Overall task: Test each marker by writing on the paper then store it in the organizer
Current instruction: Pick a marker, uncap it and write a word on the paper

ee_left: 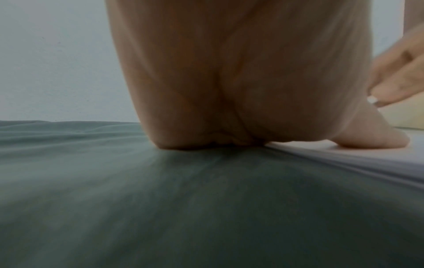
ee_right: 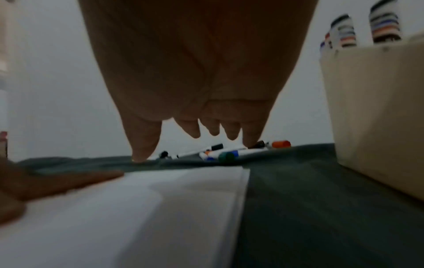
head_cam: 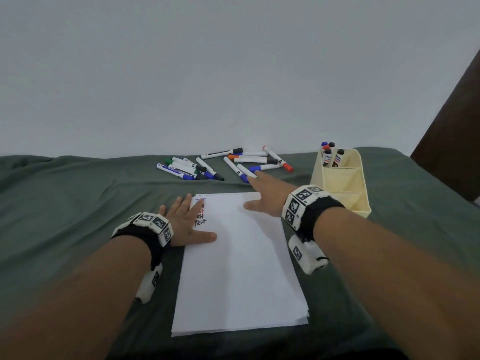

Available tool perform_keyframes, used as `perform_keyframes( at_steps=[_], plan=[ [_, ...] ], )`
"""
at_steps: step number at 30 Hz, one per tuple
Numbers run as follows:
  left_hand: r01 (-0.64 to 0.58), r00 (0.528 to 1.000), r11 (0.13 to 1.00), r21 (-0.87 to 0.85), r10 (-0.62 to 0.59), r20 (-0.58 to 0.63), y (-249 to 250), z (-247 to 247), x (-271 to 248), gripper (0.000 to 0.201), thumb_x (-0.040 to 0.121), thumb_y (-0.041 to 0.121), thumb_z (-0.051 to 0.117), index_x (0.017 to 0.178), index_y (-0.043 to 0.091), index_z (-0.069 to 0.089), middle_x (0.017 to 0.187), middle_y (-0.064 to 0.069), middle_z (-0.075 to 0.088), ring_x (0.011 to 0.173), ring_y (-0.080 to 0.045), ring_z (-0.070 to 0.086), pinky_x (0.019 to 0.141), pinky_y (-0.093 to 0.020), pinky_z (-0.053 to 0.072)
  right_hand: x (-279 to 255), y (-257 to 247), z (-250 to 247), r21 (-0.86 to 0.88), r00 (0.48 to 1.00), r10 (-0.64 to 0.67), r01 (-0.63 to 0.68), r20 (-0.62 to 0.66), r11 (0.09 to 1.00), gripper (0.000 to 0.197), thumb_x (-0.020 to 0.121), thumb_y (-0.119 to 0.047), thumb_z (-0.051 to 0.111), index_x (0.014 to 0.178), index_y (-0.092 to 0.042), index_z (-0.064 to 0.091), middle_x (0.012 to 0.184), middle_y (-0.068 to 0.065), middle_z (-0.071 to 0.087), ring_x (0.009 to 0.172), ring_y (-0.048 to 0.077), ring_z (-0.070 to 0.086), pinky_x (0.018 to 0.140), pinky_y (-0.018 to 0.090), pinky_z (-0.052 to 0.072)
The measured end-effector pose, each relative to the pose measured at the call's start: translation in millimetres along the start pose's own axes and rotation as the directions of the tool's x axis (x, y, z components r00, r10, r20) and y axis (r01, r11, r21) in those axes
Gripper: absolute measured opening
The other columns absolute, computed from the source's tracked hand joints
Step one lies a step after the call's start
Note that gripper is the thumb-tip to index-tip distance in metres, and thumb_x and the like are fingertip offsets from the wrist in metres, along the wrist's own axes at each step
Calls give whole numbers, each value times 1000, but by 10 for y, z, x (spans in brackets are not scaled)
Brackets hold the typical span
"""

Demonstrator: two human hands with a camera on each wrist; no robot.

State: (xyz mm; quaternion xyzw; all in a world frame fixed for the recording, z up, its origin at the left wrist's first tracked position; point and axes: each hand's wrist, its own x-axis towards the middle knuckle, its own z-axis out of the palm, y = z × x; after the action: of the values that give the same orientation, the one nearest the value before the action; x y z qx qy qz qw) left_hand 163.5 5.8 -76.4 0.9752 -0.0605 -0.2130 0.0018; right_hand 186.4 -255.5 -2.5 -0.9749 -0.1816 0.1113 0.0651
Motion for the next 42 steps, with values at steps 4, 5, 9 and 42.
perform_keyframes(
  at_steps=[4,5,9,42],
  plan=[
    [-2,1000,1000,-7,2,1,-4,-5,-3,118,65,96,34,152,36,-19,160,3,-28,149,-22,-20,118,-57,-6,36,178,342,-56,976,179,-173,128,983,103,92,-72,50,163,-15,2,170,7,-7,157,32,-2,124,51,17],
    [-2,1000,1000,-7,2,0,-4,-4,-4,118,65,96,35,152,36,-18,160,3,-28,149,-22,-20,118,-57,-6,38,222,393,-62,966,218,-211,139,976,107,89,-76,48,163,-15,-1,170,9,-8,156,34,-4,125,52,15],
    [-3,1000,1000,-17,3,6,3,-8,-22,117,67,94,37,152,36,-19,160,4,-29,149,-21,-21,118,-57,-6,40,291,512,-117,949,274,-257,156,959,114,84,-88,36,162,-16,-6,169,13,-12,156,34,-6,125,54,9],
    [-8,886,926,378,182,-426,-102,-1070,1059,19,96,28,54,115,24,55,115,-3,51,107,-25,47,77,-38,45,83,300,515,59,972,213,-220,103,974,103,86,-85,33,162,-23,4,170,9,-2,157,29,-2,124,57,7]
  ],
)
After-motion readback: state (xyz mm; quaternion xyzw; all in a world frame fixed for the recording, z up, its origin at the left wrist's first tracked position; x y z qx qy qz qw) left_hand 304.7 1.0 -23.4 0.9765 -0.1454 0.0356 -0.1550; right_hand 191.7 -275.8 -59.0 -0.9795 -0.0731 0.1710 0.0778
